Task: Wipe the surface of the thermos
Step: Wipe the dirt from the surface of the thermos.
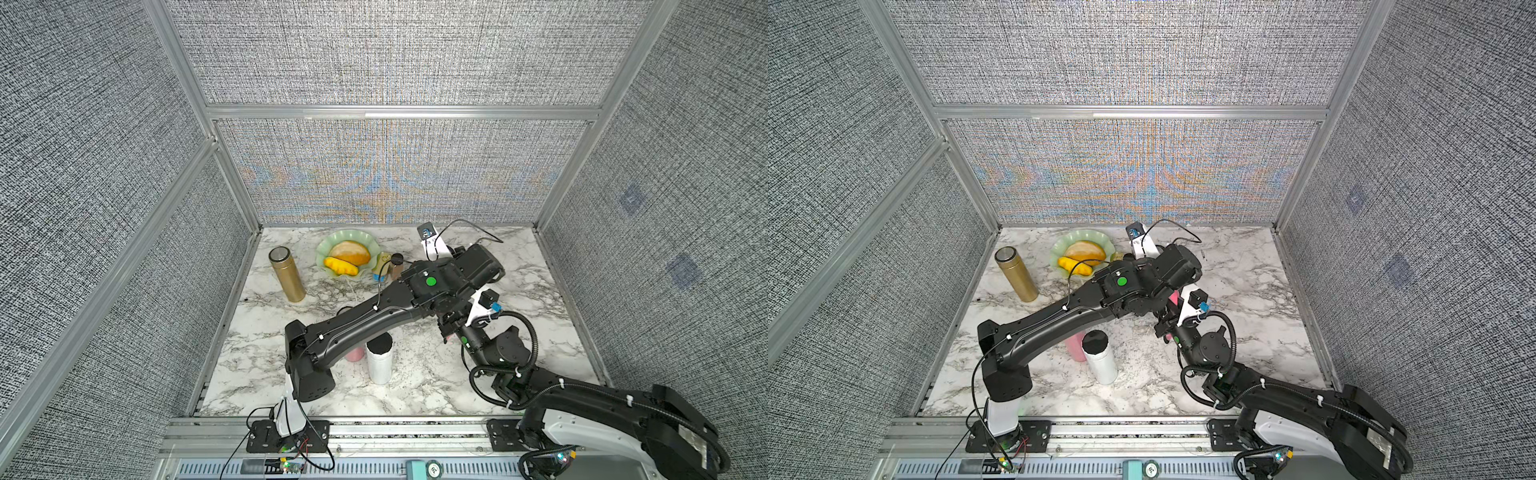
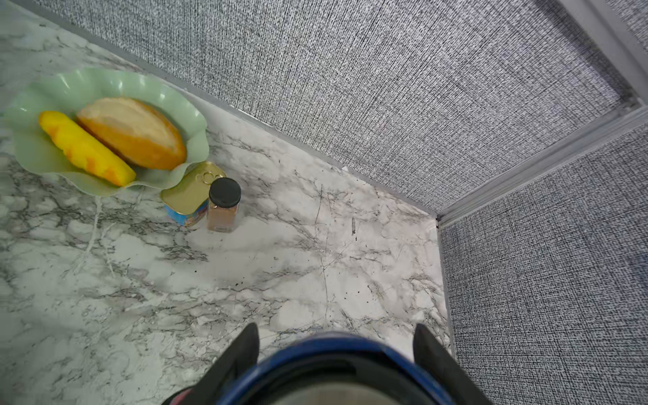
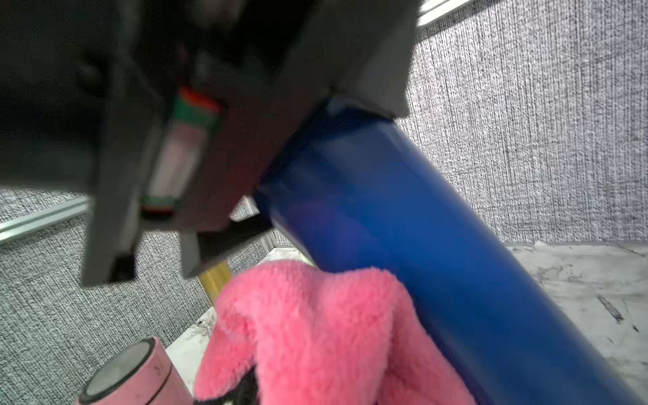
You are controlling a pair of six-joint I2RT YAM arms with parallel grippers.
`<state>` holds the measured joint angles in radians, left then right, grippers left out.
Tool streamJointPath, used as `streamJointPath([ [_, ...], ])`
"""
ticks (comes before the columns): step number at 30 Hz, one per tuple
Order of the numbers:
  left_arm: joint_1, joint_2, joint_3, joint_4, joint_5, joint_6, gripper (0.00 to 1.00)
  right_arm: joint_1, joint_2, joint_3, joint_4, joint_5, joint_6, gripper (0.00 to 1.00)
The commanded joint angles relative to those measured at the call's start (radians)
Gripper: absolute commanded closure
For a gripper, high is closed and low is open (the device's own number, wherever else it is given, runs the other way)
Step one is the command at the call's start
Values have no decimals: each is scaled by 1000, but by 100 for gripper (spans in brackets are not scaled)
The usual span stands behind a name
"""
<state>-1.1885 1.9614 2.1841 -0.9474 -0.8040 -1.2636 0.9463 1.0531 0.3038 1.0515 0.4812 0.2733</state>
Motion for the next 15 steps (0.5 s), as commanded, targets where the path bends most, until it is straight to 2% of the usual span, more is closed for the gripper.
streamJointPath([
  [1, 1, -21, -10, -63, 17, -74, 100, -3, 88, -65, 249, 149, -33, 100],
  [4, 4, -23, -10, -85, 27, -110, 100, 1, 133, -120, 414, 143, -50, 100],
  [11, 4, -47, -34, -79, 43, -145, 100, 33, 82, 65, 246, 51, -38, 100],
  [13, 4, -53, -44, -77, 43, -157, 100, 35, 126, 86, 266, 57, -37, 100],
  [15, 4, -55, -42, -80, 44, -160, 100, 34, 196, 72, 342, 114, -45, 100],
])
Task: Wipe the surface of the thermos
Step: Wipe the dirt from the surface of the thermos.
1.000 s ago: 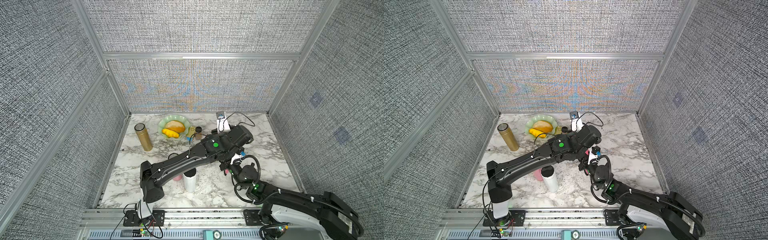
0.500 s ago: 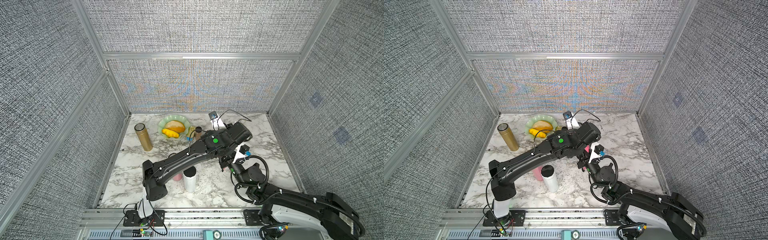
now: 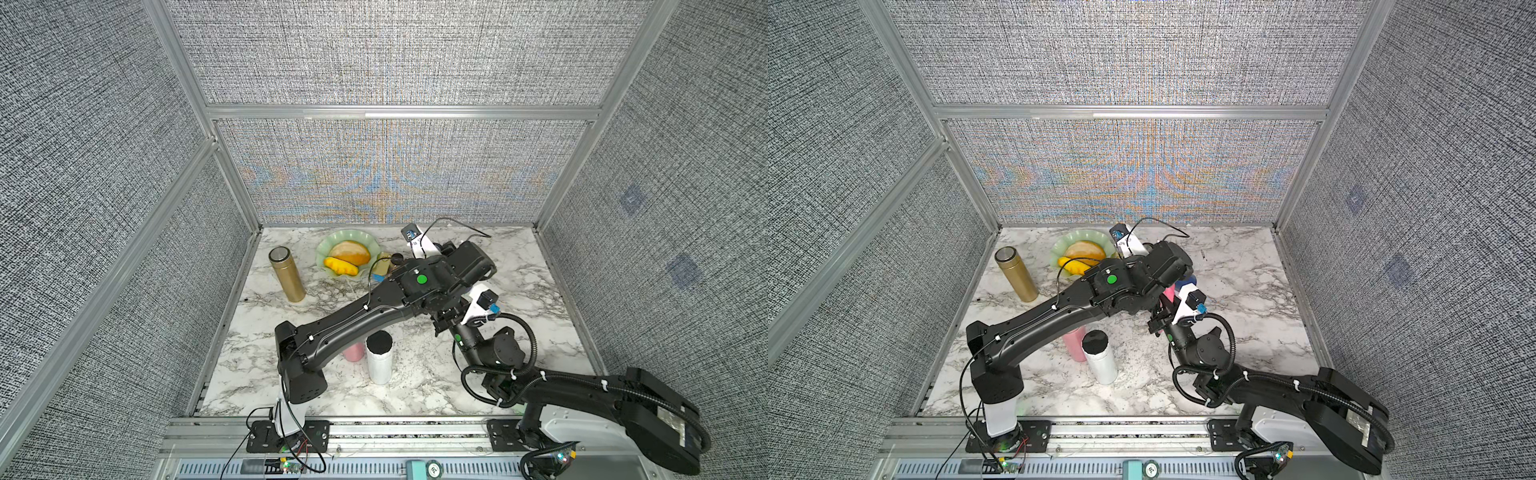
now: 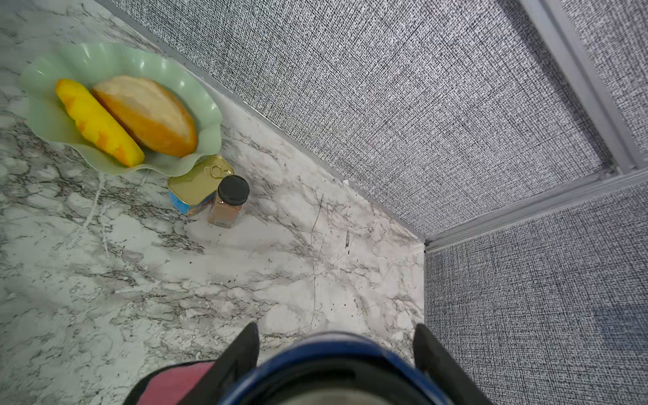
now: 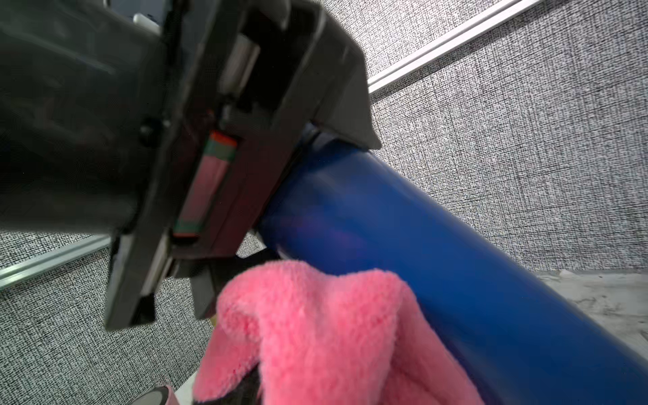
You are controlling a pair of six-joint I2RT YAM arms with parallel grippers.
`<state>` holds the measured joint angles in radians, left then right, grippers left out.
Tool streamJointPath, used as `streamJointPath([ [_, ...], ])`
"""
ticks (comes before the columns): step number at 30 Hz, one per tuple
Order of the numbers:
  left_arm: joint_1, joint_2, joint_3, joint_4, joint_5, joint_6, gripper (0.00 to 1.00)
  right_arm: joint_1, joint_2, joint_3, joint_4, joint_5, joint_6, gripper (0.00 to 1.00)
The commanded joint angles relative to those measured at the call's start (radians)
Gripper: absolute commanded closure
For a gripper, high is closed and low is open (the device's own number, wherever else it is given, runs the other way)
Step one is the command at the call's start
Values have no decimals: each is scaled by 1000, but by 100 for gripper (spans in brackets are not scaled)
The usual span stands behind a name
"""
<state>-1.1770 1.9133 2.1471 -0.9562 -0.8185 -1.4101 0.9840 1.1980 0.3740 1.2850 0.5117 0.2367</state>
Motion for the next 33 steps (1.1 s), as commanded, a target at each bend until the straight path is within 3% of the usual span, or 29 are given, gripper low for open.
streamJointPath([
  [1, -7, -7, -6, -79, 56, -20, 100, -5, 90, -33, 179, 127, -22, 100],
  [4, -7, -7, -13, -107, 45, -55, 100, -6, 142, -129, 268, 244, 11, 100],
  [9, -6, 14, 17, -117, 80, -45, 100, 1, 49, -125, 254, 212, -28, 100],
  [15, -6, 0, 17, -132, 64, -50, 100, 10, -29, 69, -50, 151, 12, 100],
  [17, -6, -11, 5, -130, 57, -56, 100, 11, 19, 64, -5, 179, 6, 100],
  [21, -6, -26, -6, -135, 51, -63, 100, 8, 146, -79, 266, 318, -52, 100],
  [23, -7, -36, -22, -119, 56, -62, 100, 5, 148, -108, 256, 358, -50, 100],
  [26, -7, -41, -37, -104, 65, -58, 100, 8, 106, -121, 250, 328, -55, 100],
  [33, -7, -51, -40, -106, 58, -56, 100, 10, -12, 90, -77, 158, -3, 100],
])
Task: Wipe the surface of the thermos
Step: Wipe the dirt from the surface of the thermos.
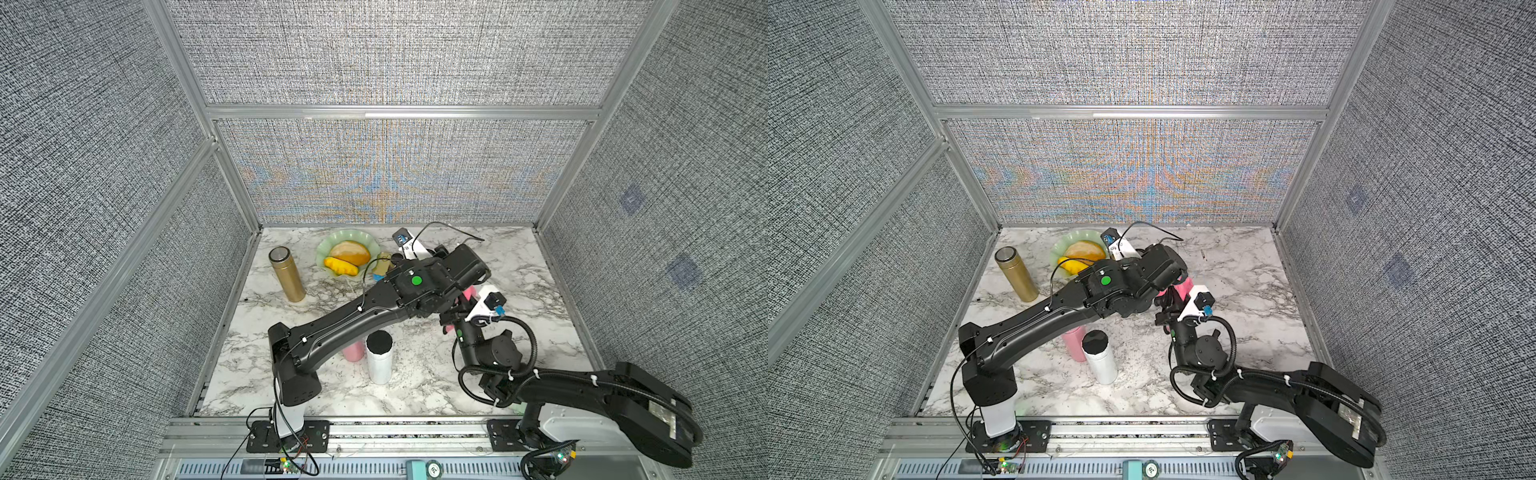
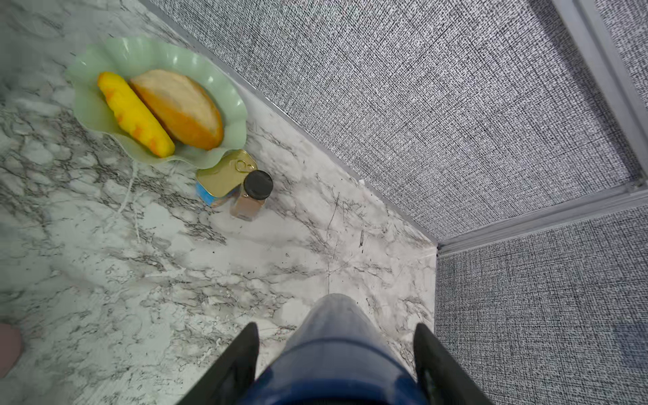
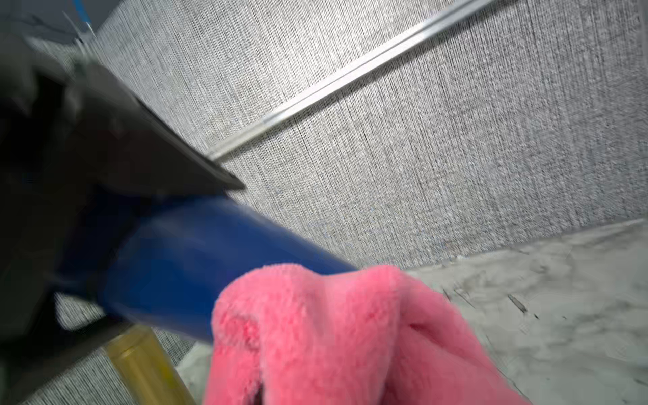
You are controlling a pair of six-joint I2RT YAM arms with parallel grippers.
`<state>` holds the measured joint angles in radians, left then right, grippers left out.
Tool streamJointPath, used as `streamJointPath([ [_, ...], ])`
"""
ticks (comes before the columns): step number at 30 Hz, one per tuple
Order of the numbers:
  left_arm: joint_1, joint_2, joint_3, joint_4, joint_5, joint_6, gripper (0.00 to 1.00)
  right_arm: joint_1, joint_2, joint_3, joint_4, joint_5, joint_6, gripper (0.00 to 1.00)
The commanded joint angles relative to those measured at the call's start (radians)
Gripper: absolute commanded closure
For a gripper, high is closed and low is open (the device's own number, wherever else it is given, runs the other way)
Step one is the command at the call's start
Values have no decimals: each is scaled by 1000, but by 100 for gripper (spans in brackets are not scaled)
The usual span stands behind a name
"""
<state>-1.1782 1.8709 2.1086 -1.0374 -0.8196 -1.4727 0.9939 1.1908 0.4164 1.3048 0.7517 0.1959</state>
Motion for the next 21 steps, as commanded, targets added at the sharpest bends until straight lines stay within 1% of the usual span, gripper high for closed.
streamJointPath([
  [1, -6, -11, -3, -28, 57, 5, 100, 0, 9, 61, -108, -81, 46, 100],
  [4, -6, -20, -13, -29, 53, -4, 100, -7, 89, 34, -50, -16, 48, 100],
  [7, -7, -35, -48, -4, 51, -6, 100, -12, 188, -63, 132, 40, 33, 100],
  [9, -6, -40, -59, 9, 50, -5, 100, -9, 209, -102, 191, 34, 31, 100],
  [11, -6, -39, -58, 8, 44, 0, 100, -6, 195, -103, 202, -1, 21, 100],
  [13, -6, -41, -54, 20, 38, 28, 100, 0, 142, -78, 139, -39, 15, 100],
  [16, -5, -55, -59, 78, 21, 132, 100, -7, 34, -17, -44, -108, 56, 100],
  [19, -5, -89, -109, 199, 11, 296, 100, -25, -44, 11, -172, -163, 98, 100],
  [21, -4, -114, -152, 301, 39, 423, 100, -39, -58, 4, -226, -169, 124, 100],
])
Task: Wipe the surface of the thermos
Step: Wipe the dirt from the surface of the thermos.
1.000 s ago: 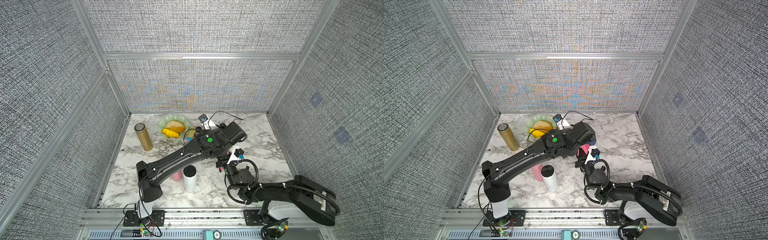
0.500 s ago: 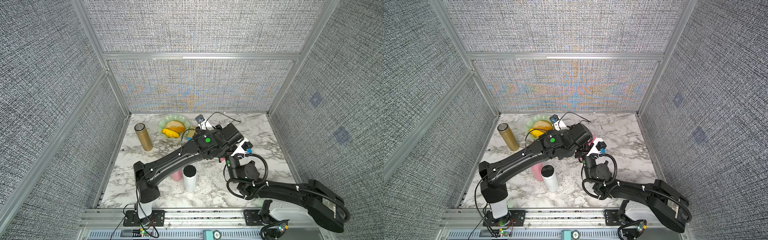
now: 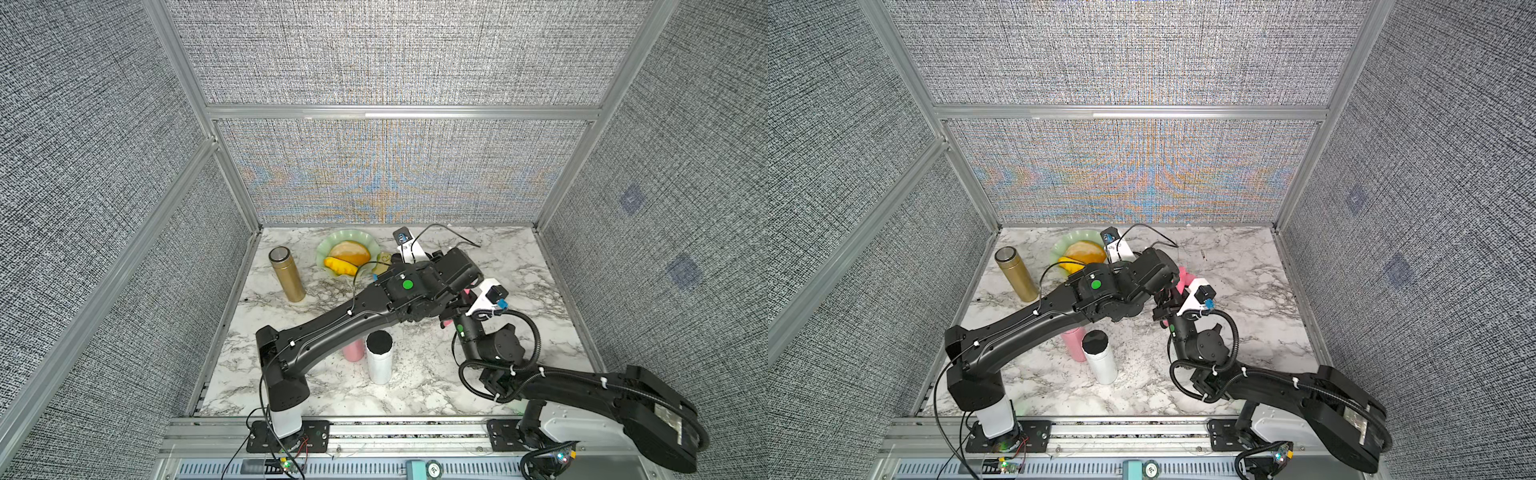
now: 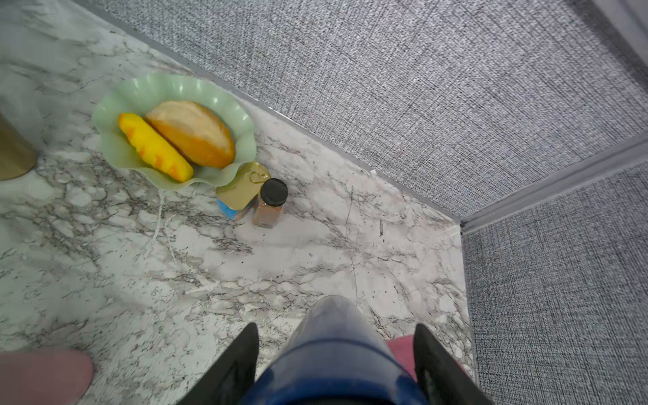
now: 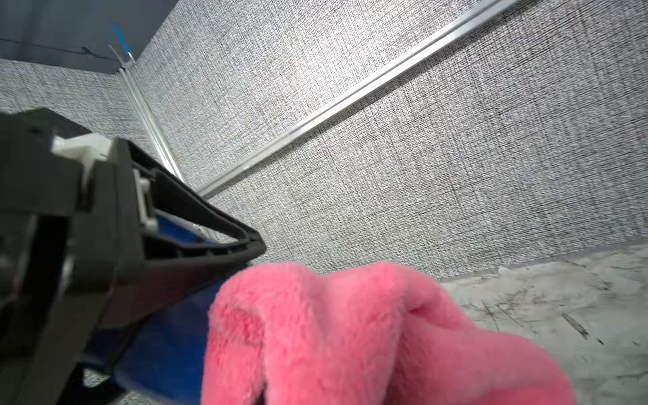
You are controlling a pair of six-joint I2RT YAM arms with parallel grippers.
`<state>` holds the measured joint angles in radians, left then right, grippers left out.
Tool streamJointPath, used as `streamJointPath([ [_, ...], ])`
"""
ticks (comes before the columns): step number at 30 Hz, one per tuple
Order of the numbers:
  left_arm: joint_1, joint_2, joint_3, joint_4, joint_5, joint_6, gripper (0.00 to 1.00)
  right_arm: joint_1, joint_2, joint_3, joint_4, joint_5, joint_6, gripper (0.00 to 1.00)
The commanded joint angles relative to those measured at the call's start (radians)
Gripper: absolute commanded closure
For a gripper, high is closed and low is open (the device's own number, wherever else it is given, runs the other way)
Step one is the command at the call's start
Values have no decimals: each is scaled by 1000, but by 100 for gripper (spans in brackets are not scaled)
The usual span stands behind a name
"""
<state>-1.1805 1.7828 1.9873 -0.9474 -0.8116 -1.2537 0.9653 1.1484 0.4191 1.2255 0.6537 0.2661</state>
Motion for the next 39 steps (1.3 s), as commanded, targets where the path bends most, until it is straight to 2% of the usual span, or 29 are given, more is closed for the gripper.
streamJointPath([
  [1, -2, -40, -55, 281, 54, 279, 100, -20, -15, -12, -170, -70, 75, 100],
  [4, -2, -68, -121, 445, 125, 473, 100, -49, 11, -108, -133, -44, 138, 100],
  [8, -3, -115, -239, 681, 234, 799, 100, -71, 9, -245, -57, -15, 185, 100],
  [11, -3, -176, -409, 936, 327, 1097, 100, -76, -109, -251, -182, 2, 170, 100],
  [12, -2, -207, -480, 1009, 385, 1180, 100, -79, -167, -237, -257, 7, 163, 100],
  [13, -3, -238, -540, 1071, 396, 1217, 100, -83, -227, -228, -319, 9, 155, 100],
  [18, -1, -361, -733, 1251, 311, 1298, 100, -94, -529, -214, -536, -43, 158, 100],
  [21, -1, -384, -757, 1251, 411, 1339, 100, -96, -604, -171, -623, -113, 162, 100],
  [24, -1, -411, -796, 1300, 542, 1346, 100, -100, -546, -136, -646, -114, 182, 100],
  [28, -1, -450, -891, 1431, 662, 1382, 100, -114, -375, -130, -580, -127, 225, 100],
  [33, -2, -480, -997, 1586, 754, 1433, 100, -116, -228, -135, -474, -177, 257, 100],
  [39, -1, -491, -1085, 1733, 842, 1480, 100, -117, -176, -143, -406, -307, 262, 100],
])
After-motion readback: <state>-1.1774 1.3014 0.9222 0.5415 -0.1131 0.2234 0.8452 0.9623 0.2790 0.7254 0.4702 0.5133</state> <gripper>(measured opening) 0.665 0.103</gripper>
